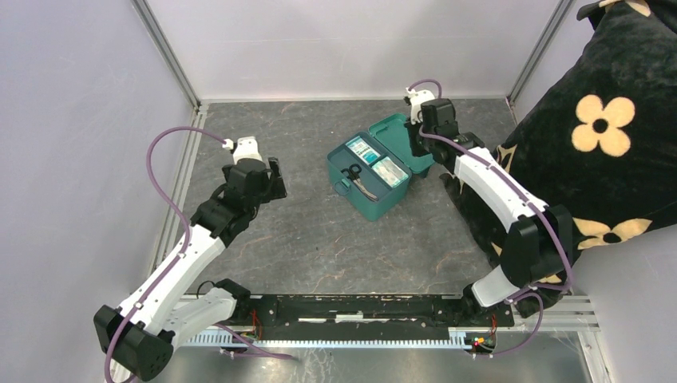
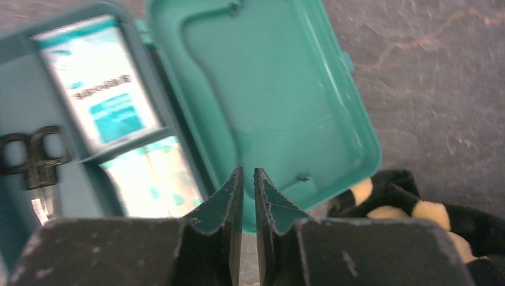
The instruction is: Organize the medicine kit
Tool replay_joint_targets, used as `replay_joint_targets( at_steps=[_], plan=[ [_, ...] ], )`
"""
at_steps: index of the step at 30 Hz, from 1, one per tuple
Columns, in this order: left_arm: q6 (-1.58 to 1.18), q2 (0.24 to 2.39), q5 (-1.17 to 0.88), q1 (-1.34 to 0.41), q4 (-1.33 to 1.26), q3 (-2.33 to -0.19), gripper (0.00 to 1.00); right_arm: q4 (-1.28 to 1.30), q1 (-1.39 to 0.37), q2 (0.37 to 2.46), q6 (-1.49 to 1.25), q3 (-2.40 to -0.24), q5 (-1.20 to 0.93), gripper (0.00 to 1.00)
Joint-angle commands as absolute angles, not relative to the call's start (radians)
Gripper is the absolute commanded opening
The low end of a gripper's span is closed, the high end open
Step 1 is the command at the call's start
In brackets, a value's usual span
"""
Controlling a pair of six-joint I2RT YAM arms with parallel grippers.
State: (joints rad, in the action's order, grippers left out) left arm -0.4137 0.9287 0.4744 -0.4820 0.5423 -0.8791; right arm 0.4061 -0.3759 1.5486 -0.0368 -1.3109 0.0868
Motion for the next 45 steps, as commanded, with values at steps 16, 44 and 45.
replay_joint_targets(
  at_steps=[16, 44, 45],
  plan=[
    [-0.382, 1.042, 0.353, -0.477, 0.495, -0.906, 0.86, 0.457, -0.296, 1.715, -0.018, -1.329, -0.317, 0.06],
    [-0.452, 1.168, 0.129, -0.392, 0.343, -0.992, 0.87, 0.255, -0.178, 1.424, -0.138, -1.078, -0.081, 0.15],
    [-0.451, 1.194, 0.108, -0.382, 0.333, -1.005, 0.86, 0.250, -0.154, 1.440, -0.141, -1.068, -0.108, 0.16]
  ],
)
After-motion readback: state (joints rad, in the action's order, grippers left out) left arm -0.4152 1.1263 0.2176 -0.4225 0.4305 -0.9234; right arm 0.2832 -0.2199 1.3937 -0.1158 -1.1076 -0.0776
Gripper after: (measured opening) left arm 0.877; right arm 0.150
